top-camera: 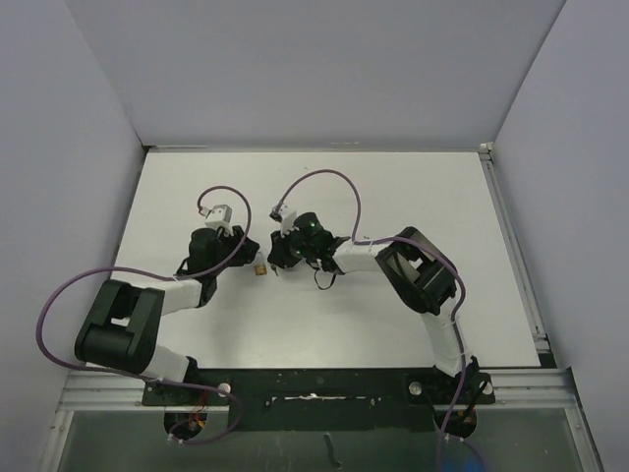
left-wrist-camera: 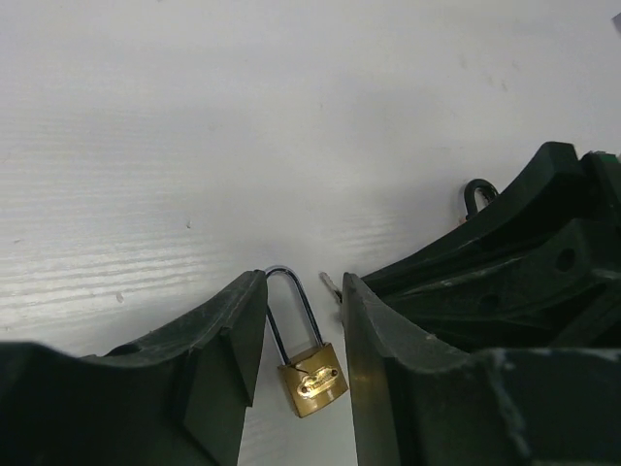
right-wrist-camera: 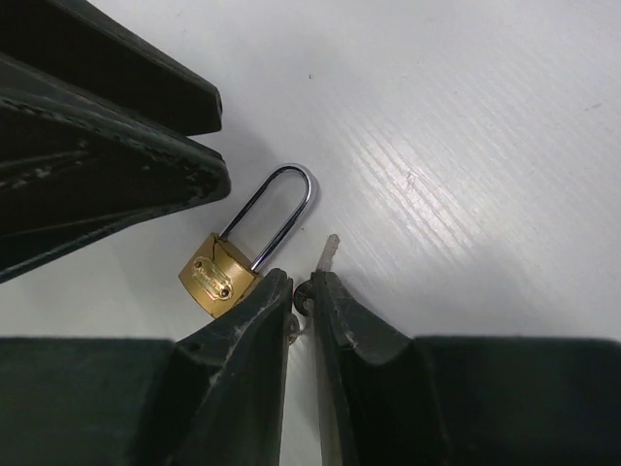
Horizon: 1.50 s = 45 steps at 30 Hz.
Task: Lock with the key
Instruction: Place the key at the center of the board, then reset both arms
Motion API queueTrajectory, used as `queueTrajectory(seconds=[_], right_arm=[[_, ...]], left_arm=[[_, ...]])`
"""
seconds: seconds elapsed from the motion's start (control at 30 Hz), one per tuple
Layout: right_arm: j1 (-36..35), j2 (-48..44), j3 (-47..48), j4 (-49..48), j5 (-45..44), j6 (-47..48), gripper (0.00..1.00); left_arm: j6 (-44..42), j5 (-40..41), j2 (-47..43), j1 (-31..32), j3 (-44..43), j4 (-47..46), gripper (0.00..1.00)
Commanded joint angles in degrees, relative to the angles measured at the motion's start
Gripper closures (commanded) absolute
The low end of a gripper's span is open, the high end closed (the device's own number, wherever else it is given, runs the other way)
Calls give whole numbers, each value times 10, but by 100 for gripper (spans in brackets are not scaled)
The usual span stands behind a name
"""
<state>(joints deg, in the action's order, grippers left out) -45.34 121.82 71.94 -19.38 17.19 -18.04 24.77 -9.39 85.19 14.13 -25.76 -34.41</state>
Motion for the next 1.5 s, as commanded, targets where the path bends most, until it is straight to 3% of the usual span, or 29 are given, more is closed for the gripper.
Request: queueTrajectory(seconds=[0.0, 0.33, 0.8, 1.0, 1.13, 1.47], right_arm=[[4, 0, 24, -12, 2, 0, 82], [5, -23, 27, -1, -1, 14, 69], [19, -166, -18, 19, -41, 68, 59], [114, -246, -110, -4, -23, 36, 50], [187, -336, -185, -3, -52, 51, 30], [411, -491, -332, -24, -71, 30, 15]], left_arm=[[-12, 8, -45, -3, -2, -3, 64], [-22, 19, -97, -3, -1, 26, 64], [-31, 44, -179, -3, -23, 85, 61], [-42, 49, -195, -4, -25, 94, 58], [-58, 63, -212, -4, -33, 117, 51], [-100, 114, -234, -43, -48, 162, 45]])
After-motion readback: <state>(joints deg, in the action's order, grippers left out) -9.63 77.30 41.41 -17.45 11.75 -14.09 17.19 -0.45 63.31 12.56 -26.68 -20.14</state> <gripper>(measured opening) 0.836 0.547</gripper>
